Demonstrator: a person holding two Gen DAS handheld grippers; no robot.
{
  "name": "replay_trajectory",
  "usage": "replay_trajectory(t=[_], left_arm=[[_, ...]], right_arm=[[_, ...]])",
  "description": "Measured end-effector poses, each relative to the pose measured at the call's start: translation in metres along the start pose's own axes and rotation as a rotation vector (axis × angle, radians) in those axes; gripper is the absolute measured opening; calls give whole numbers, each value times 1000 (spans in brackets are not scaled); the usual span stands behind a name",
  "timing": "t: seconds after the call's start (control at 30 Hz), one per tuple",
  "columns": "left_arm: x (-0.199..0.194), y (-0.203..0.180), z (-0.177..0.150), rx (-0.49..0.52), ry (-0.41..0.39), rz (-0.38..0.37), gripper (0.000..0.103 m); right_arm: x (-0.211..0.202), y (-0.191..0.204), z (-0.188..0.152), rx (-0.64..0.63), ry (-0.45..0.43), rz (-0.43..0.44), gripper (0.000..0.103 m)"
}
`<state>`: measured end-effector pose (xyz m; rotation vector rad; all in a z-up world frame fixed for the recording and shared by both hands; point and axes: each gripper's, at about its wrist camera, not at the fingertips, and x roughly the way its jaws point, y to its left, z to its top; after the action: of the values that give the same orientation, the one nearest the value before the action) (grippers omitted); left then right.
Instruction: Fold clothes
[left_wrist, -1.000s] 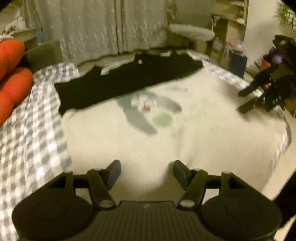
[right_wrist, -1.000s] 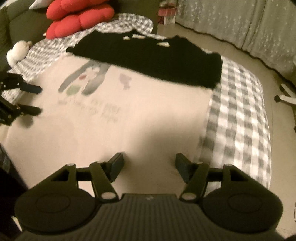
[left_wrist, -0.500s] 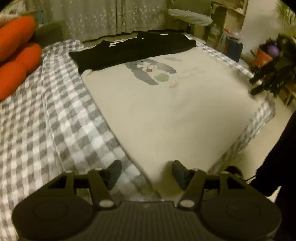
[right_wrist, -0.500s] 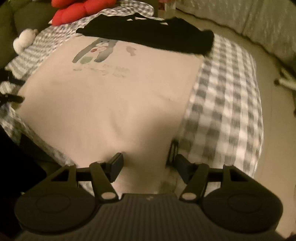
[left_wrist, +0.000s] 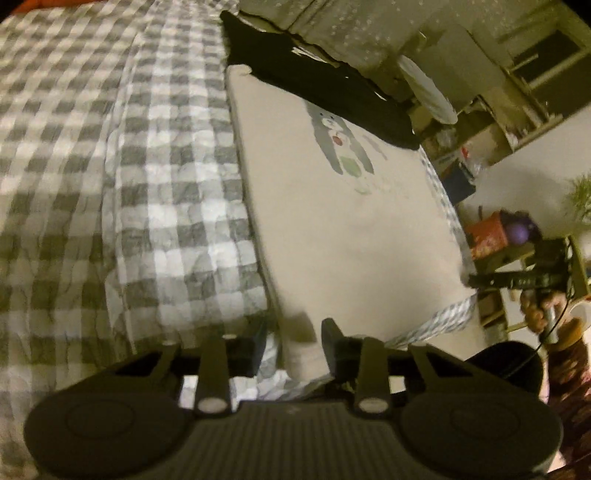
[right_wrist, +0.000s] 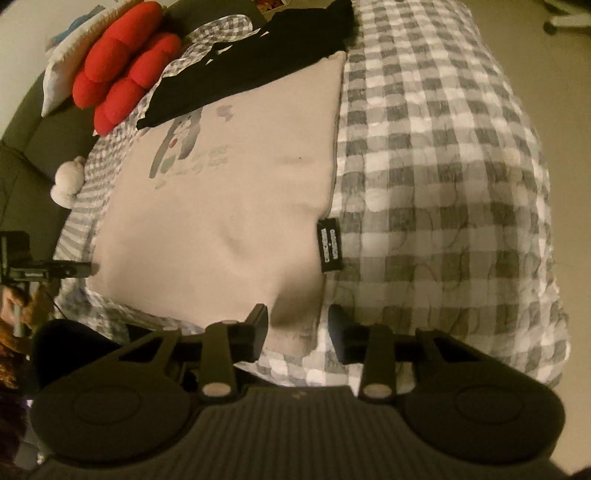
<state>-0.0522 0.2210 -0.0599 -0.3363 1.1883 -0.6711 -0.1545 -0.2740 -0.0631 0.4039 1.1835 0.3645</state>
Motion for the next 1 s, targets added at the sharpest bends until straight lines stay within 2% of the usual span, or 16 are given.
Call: replay_trajectory(t=[0.13,0.33,0.4,0.47,0.6,0.87,1.0], left_arm=[[7,4,-2,-33,31,-57,25],[18,8,-4,-53,44,-77,24],[19,9,-5,-61,42,-83,21],[18,10,-6,-68,34,-84,12],[11,9,-11,-74,4,-110,7],[0,-1,-13,-104,-102,-207,7],[-9,-4,-8,-130,-169,-244,7]], right_arm=[[-1,-7,-1,31,10,46,33],[0,-13,-1,68,8,95,31],[0,-14,-2,74,6,103,26],[0,-17,-4,88,-1,109,17],[-4,-24,-8,126,-30,144,11],[-25,-25,-13,178,-134,243,11],[-36,-17,-8,198,-199,263,11]])
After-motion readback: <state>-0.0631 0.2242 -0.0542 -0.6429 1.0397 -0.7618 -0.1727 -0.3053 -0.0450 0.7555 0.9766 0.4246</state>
